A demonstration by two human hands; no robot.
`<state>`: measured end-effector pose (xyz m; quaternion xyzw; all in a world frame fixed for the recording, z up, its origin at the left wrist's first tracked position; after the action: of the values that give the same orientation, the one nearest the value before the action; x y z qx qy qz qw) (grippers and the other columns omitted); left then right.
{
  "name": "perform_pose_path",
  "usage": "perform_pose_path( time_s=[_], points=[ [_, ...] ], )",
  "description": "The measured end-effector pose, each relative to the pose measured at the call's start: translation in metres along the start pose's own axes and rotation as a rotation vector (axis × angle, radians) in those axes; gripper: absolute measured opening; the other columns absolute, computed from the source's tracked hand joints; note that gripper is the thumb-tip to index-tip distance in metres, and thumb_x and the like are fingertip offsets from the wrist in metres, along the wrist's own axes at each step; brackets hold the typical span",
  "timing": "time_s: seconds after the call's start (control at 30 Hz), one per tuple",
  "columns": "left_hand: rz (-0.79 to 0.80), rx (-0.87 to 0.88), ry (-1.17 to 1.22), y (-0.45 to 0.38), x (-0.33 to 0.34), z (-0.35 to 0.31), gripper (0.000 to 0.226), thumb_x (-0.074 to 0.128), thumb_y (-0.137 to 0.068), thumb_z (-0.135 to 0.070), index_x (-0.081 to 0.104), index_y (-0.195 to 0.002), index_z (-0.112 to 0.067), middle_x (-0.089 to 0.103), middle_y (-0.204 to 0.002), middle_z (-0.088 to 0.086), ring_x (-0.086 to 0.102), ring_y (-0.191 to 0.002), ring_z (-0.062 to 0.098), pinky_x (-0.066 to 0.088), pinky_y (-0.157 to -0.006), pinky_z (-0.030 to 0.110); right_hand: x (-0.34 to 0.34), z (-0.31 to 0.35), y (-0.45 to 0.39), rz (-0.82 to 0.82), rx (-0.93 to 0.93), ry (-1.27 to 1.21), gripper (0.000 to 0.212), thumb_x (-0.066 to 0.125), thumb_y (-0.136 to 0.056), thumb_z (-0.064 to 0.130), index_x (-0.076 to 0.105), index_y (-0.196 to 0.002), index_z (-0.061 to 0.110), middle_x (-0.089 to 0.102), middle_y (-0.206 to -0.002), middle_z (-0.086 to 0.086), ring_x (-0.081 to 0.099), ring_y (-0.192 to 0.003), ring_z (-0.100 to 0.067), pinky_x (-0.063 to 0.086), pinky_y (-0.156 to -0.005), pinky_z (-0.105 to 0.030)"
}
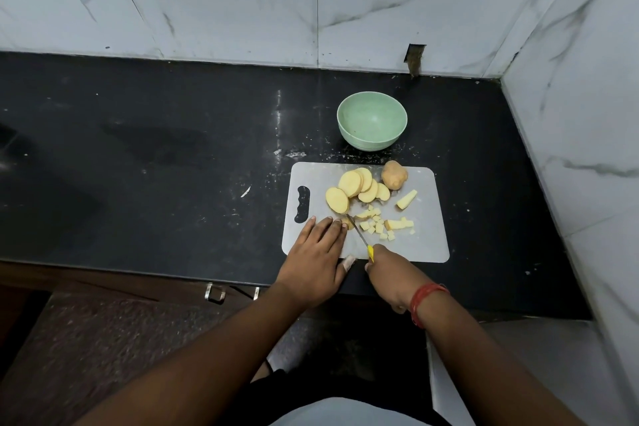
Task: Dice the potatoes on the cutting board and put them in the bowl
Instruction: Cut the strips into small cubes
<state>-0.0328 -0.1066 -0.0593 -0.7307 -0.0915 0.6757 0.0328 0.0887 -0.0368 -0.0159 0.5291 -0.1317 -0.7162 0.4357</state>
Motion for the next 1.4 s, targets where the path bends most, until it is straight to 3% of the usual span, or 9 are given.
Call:
perform_pose_path(
  time_s=[0.47,0.57,0.67,0.77,0.9,1.0,1.13,1.4],
  points=[
    [0.006,0.007,-0.009,-0.001,-0.003,0.0,0.064,0.034,-0.106,-0.049,0.046,-0.15,-0.005,0.05,-0.15,0.011,0.039,-0.141,0.03,0.024,-0.123,0.051,0.009,0.003,-0.003,0.0,0.035,-0.062,0.012,0.038,-0.102,0.023,0.043,-0.106,0.013,0.053,-0.086,-0.006,0.053,-0.073,-0.019,0.04,-0.057,-0.029],
    [0.015,0.007,-0.023,-0.001,-0.002,-0.001,0.065,0.033,-0.107,-0.05,0.046,-0.15,-0.004,0.05,-0.148,0.011,0.039,-0.14,0.031,0.024,-0.123,0.051,0.019,-0.007,0.001,-0.018,0.042,-0.015,0.01,0.038,-0.103,0.022,0.039,-0.104,0.012,0.05,-0.084,-0.004,0.049,-0.071,-0.016,0.04,-0.065,-0.03],
    [0.036,-0.012,-0.025,-0.001,0.0,0.0,0.065,0.03,-0.107,-0.051,0.044,-0.152,-0.005,0.049,-0.151,0.01,0.037,-0.142,0.03,0.023,-0.123,0.05,0.027,-0.017,0.007,-0.023,0.012,-0.002,0.019,0.036,-0.102,0.018,0.042,-0.117,0.008,0.052,-0.097,-0.007,0.05,-0.085,-0.022,0.044,-0.08,-0.034],
    [0.039,-0.027,-0.008,0.001,0.002,0.001,0.065,0.029,-0.107,-0.051,0.043,-0.153,-0.007,0.047,-0.153,0.008,0.036,-0.144,0.028,0.02,-0.124,0.05,0.025,-0.025,0.014,-0.043,0.003,-0.016,0.03,0.036,-0.102,0.018,0.042,-0.128,0.005,0.054,-0.1,-0.007,0.051,-0.087,-0.023,0.045,-0.08,-0.033],
    [0.034,-0.036,0.026,0.005,0.0,0.003,0.068,0.024,-0.107,-0.054,0.039,-0.156,-0.009,0.042,-0.158,0.008,0.031,-0.149,0.026,0.018,-0.125,0.05,0.02,-0.016,0.02,-0.088,-0.007,-0.061,0.015,0.039,-0.103,0.024,0.043,-0.109,0.012,0.056,-0.084,-0.006,0.054,-0.069,-0.018,0.041,-0.061,-0.03],
    [0.042,-0.024,0.027,0.008,-0.001,0.002,0.069,0.024,-0.107,-0.055,0.038,-0.155,-0.008,0.04,-0.16,0.01,0.028,-0.151,0.026,0.018,-0.126,0.049,0.015,-0.006,0.015,-0.1,-0.029,-0.005,0.012,0.039,-0.103,0.024,0.041,-0.104,0.012,0.052,-0.082,-0.004,0.05,-0.066,-0.015,0.036,-0.056,-0.03],
    [0.056,-0.025,0.025,0.008,0.0,0.002,0.07,0.023,-0.107,-0.056,0.04,-0.155,-0.007,0.038,-0.161,0.01,0.026,-0.152,0.025,0.018,-0.126,0.048,0.012,0.0,0.01,-0.082,-0.03,0.008,0.009,0.039,-0.103,0.021,0.04,-0.104,0.013,0.053,-0.091,-0.005,0.049,-0.069,-0.013,0.034,-0.055,-0.028],
    [0.049,-0.034,0.037,0.007,0.0,0.003,0.067,0.026,-0.107,-0.054,0.043,-0.153,-0.009,0.041,-0.159,0.008,0.029,-0.151,0.025,0.017,-0.125,0.048,0.014,0.004,0.005,-0.078,-0.019,0.024,0.01,0.039,-0.103,0.023,0.041,-0.104,0.013,0.053,-0.086,-0.004,0.054,-0.074,-0.017,0.039,-0.063,-0.03]
  ],
)
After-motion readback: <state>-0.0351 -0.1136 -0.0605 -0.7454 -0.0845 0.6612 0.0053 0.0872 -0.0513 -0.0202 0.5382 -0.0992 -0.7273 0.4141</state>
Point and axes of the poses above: each hand's wrist, its own y-axis away from the middle knuckle, its own x-axis out of the palm, z = x × y, the point moved 6 cm from there along -y, towards the middle knuckle
